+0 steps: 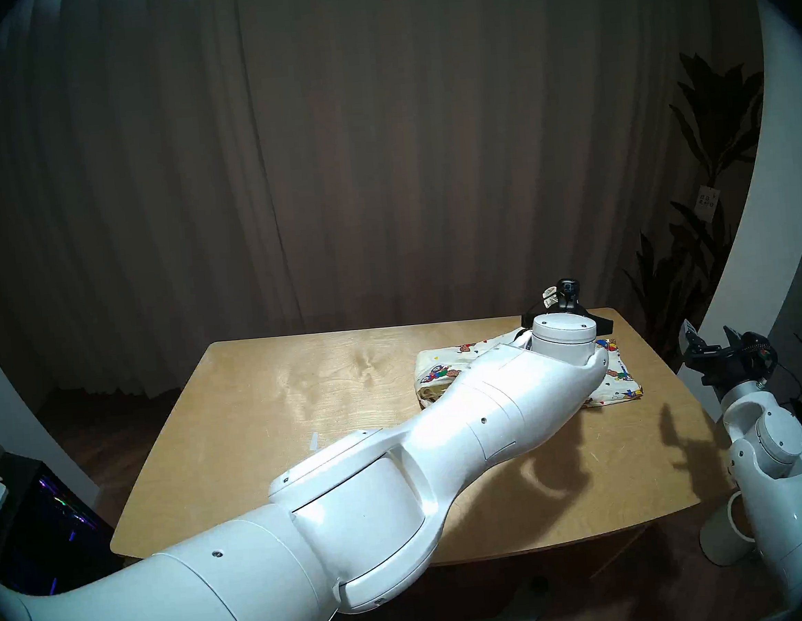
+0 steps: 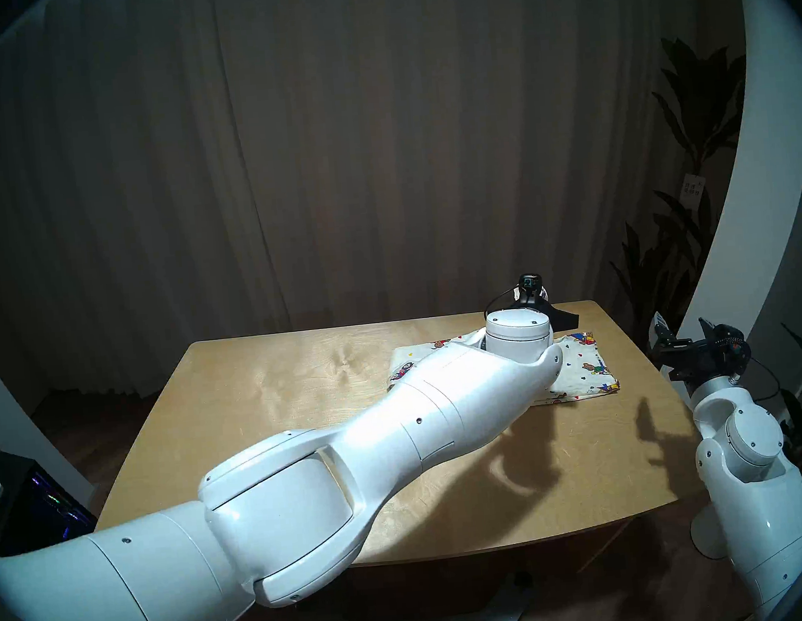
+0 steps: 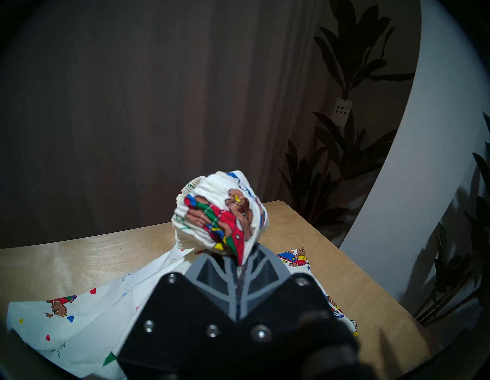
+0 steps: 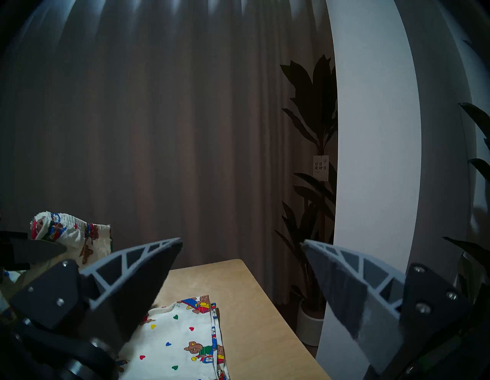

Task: Fold the pants in half lengthwise, then in half again, and set them down flat

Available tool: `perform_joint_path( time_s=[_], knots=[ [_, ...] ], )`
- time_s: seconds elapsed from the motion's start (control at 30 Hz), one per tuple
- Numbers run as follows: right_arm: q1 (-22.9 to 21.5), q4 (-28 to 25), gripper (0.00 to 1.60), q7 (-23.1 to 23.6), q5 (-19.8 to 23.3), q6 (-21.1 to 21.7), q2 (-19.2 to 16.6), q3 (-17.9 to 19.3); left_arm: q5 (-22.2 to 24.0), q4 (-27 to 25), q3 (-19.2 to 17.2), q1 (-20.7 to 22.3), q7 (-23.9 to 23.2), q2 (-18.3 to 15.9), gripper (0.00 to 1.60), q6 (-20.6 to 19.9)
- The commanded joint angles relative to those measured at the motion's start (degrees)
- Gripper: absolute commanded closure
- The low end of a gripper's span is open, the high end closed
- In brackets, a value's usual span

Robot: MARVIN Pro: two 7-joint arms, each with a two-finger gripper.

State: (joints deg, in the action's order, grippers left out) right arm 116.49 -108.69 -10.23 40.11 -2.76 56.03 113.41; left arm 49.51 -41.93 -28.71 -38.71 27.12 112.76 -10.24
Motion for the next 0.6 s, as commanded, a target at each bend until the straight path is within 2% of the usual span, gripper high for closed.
perform_joint_path(
  time_s=[0.0, 0.23, 0.57],
  knots=[
    [-0.7, -4.3, 0.00, -0.7, -0.1, 0.6, -1.2, 2.4, 0.3, 0.7, 0.7, 3.2, -1.2, 2.2, 1.60, 2.3],
    [-0.7, -6.8, 0.00, -2.2, -0.1, 1.9, -2.0, 5.5, 0.7, 4.0, 1.1, 3.9, -2.6, 2.2, 1.60, 3.5],
    [-0.5, -9.5, 0.00, -3.3, 0.0, 4.7, -2.4, 7.5, 1.8, 5.7, 3.3, 3.1, -4.7, 2.2, 1.60, 4.7]
  ],
)
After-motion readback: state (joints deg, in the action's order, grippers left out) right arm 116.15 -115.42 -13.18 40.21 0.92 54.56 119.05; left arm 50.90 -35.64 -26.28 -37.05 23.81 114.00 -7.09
